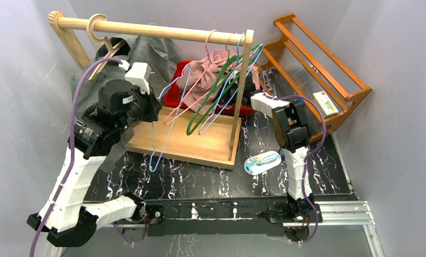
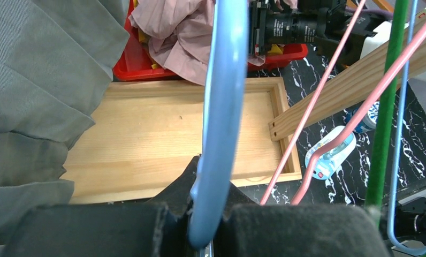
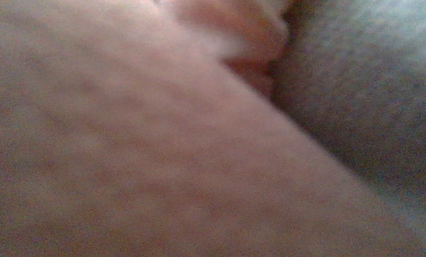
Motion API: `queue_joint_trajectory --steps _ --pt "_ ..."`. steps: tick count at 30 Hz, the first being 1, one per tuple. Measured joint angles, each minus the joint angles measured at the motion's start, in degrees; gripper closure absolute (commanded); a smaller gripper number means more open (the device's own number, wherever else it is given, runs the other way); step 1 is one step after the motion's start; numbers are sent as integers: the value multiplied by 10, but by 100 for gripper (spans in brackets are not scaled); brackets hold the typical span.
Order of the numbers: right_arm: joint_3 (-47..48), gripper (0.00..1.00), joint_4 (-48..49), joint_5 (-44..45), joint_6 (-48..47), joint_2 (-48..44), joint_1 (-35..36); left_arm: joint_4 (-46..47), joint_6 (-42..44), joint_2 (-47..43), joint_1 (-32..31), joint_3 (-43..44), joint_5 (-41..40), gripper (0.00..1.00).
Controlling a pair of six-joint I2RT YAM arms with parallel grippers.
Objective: Remove the skirt from the hanger
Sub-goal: Place the skirt in the bin.
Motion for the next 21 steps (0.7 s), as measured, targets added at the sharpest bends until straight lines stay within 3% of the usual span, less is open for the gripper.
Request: queue_joint_trajectory --steps 3,8,14,21 --pt "-1 55 -5 -8 8 -6 0 -16 1 19 0 36 3 100" --pt "-18 43 -31 -38 28 -51 -11 -42 9 43 0 88 3 100" --pt "-71 18 -49 -85 44 -146 -65 -79 31 67 0 149 8 100" --pt "-121 13 -58 -112 36 -231 -113 -67 88 86 0 183 16 100"
